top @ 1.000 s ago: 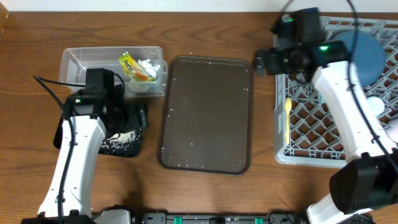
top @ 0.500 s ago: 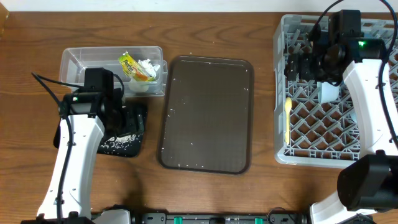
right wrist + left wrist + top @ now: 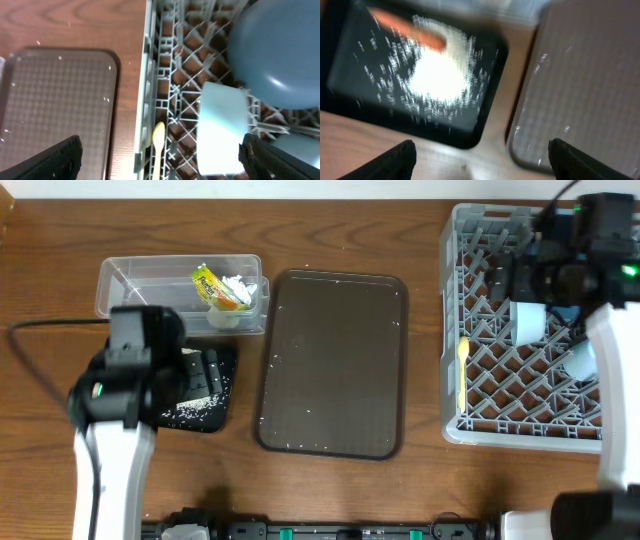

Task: Sort waste into correct bins and load items into the dishwasher rack

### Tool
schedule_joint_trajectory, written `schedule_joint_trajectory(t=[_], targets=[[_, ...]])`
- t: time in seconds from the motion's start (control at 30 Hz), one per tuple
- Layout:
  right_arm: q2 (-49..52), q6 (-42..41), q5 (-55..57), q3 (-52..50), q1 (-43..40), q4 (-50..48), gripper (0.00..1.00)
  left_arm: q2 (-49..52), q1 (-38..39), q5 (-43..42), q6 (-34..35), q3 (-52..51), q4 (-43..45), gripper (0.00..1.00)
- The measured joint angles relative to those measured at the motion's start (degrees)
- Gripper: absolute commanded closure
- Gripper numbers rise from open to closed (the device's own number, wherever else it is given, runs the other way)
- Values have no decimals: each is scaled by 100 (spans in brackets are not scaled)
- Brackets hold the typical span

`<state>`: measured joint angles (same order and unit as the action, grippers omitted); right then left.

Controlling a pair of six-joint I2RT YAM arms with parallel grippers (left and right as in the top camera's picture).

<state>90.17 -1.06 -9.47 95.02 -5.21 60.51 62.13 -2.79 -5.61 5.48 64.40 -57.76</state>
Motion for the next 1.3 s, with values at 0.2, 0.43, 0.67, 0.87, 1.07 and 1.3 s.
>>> schedule_joint_trajectory(t=[0.2,0.43,0.67,0.87,1.07,1.3], targets=[[-922,-61,4,-857,-50,-651,1,-1646,0,83,-61,-664,446,14],[-2855,-448,280,-3526,-52,-2411,1,-3073,0,240,114,-1360,424,4],[-4601,-868,743,-5191,-52,-2848,1,-3320,0,282,289,-1429,485,4],[-4868,-949,811,-5687,-52,-2382,1,-3320,0,284,352,-1429,396,4],[-4857,-975,826,-5788,-52,-1353,1,-3320,0,284,354,-1429,398,3],[-4857,-1005,826,-5796,-52,-763,1,-3320,0,284,354,-1429,398,3]])
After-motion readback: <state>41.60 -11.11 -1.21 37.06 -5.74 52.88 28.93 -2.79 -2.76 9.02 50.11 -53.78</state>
